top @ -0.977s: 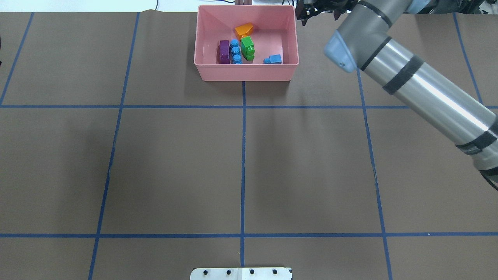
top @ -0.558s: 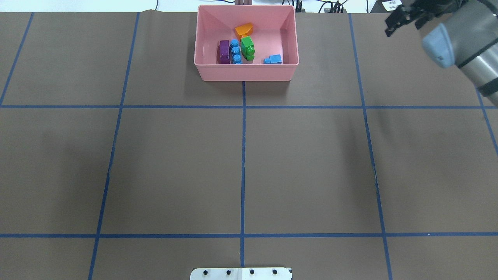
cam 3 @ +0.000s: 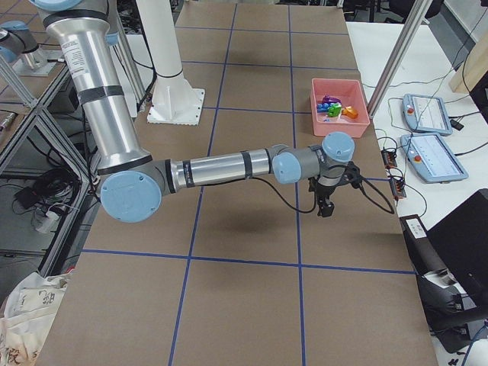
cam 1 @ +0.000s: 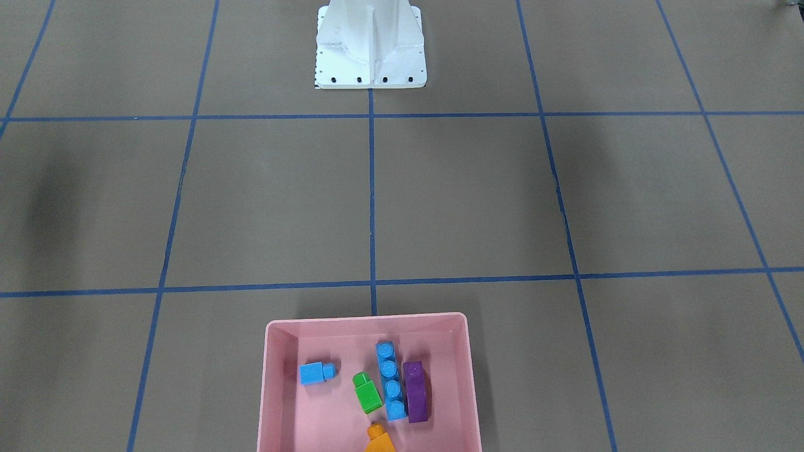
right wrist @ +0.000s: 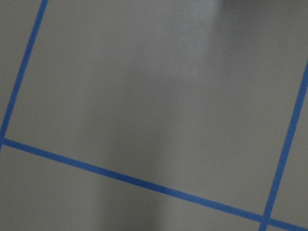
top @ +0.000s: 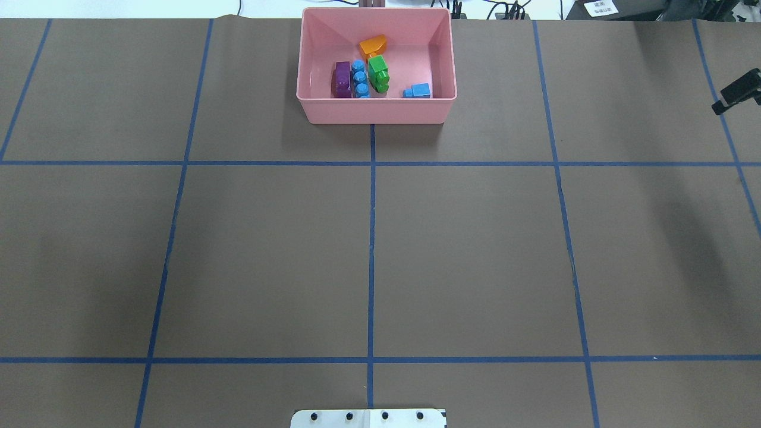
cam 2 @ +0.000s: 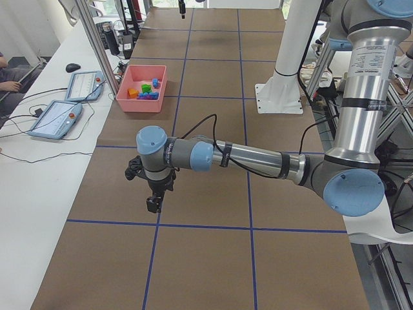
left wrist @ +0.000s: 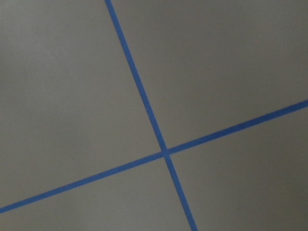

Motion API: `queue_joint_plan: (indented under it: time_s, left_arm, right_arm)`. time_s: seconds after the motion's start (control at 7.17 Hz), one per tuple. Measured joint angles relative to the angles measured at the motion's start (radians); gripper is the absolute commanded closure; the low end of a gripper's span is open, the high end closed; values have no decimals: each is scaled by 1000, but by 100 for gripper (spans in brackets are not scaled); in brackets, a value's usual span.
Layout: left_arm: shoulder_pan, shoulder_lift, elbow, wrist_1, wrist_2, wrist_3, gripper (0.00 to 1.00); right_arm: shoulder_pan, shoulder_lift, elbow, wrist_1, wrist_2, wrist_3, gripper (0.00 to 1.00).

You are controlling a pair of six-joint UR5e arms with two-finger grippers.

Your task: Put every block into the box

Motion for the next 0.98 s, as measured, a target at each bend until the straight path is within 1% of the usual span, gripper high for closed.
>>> queue_joint_plan:
  time_s: [0.28,0.42,0.56,0.7,0.98]
  left_arm:
    - [-6,52,-2,-17,0,-6,0]
    - [-8,66,-7,-14,-2,-11,0]
    - [-9,74,-13,-8,-6,-25,0]
    - [-9,81,-16,-7,-20,-60,0]
    - [-11,105,-30,-14,-89,-127,0]
  right_arm:
    - [44,-64,1,5,-12,-12,0]
    - [78,-100,20,0,-6,-13,0]
    - [111,-155,59,-2,3,-14,0]
    - [153,-204,94,-6,29,-14,0]
    - [205,-280,145,-11,81,-13,0]
